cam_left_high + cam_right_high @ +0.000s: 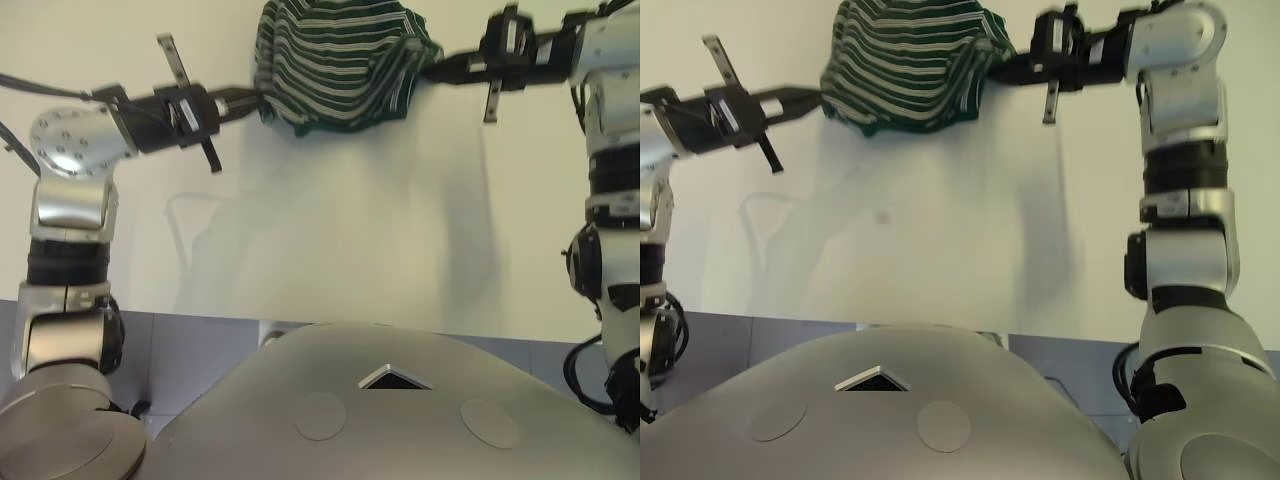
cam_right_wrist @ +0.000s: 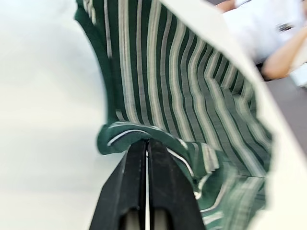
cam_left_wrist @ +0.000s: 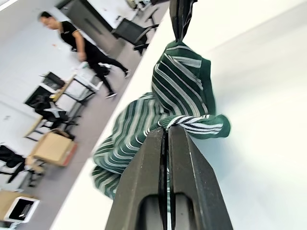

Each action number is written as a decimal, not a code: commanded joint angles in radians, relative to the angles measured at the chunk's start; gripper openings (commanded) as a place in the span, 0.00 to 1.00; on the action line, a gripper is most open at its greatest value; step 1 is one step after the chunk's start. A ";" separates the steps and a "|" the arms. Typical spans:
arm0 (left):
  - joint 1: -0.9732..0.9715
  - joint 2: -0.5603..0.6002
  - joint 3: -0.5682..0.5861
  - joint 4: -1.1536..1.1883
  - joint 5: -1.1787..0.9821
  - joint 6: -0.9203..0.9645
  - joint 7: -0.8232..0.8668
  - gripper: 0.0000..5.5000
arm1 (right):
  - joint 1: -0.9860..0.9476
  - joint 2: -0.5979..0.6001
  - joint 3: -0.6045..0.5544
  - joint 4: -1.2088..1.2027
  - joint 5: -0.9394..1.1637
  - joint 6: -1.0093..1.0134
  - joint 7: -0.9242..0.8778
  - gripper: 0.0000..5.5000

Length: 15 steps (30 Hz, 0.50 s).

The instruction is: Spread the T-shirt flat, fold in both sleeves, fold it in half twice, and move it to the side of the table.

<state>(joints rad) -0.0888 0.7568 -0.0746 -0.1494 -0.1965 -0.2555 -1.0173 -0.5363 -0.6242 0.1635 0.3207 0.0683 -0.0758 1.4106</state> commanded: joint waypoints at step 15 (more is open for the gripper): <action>0.635 0.331 0.036 -0.260 -0.142 0.145 -0.297 0.11 | 0.666 -0.388 0.051 -0.664 0.164 0.231 0.104 0.14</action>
<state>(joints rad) 0.5676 1.0616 -0.0732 -0.4183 -0.2853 -0.1531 -1.2917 0.1302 -0.9818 0.2519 -0.3108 0.1784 0.1196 1.5108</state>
